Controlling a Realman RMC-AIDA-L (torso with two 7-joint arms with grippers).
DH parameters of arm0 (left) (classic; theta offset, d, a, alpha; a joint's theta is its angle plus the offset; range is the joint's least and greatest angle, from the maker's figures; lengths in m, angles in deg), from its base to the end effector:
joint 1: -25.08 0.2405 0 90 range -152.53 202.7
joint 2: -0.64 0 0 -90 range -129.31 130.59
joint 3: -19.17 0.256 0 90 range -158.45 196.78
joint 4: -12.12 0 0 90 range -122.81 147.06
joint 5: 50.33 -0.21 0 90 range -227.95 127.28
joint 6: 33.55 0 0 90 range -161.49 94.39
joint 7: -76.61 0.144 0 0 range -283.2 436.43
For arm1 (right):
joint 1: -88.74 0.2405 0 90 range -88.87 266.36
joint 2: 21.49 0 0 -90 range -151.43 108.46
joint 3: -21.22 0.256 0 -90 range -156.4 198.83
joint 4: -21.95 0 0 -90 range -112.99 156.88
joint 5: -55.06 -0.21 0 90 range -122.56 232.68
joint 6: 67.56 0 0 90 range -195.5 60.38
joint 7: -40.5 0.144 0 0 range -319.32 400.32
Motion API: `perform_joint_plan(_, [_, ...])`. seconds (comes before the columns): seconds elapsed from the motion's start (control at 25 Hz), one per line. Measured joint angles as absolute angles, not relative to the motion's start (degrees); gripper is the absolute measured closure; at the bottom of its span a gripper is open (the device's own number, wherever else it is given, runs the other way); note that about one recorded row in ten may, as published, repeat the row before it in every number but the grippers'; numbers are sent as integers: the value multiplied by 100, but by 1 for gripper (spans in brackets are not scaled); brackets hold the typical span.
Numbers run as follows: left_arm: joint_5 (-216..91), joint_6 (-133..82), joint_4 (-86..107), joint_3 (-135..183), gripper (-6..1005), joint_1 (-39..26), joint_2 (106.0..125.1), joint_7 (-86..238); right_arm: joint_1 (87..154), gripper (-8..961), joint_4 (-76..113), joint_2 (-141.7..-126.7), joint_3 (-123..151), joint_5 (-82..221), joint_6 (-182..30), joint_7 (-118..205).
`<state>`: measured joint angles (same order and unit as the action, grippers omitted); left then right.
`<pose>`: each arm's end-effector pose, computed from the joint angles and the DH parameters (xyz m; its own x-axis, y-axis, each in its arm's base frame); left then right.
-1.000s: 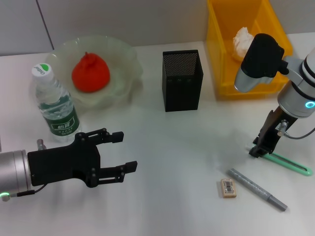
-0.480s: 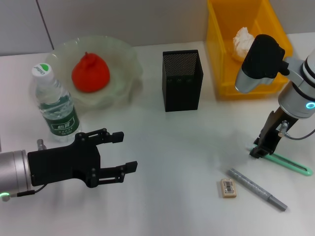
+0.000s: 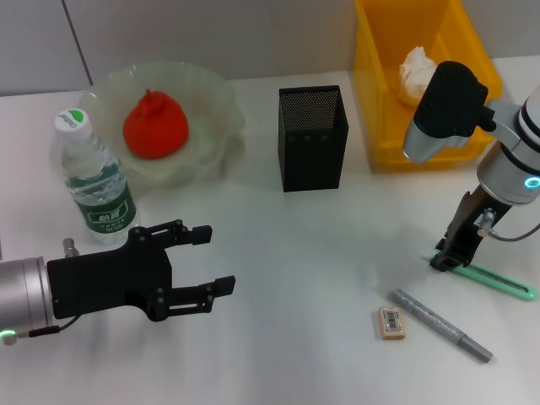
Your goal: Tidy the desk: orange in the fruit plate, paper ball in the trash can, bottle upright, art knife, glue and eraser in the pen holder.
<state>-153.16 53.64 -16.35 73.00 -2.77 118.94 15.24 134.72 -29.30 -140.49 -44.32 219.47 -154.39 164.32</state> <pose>-0.2638 0.3018 -0.0390 0.8443 0.1737 0.5069 0.2749 -0.9524 -0.1315 0.2379 0.3783 -0.0027 0.6919 -0.5310 0.4892 -0.3977 -0.8458 -0.3555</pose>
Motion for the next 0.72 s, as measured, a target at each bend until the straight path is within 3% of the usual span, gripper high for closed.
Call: perform_joint_plan(0.72, [-15246, 5370, -1661, 7286, 197, -278, 11888, 1513, 13501, 767, -3051, -14043, -4371, 21900, -15507, 16393])
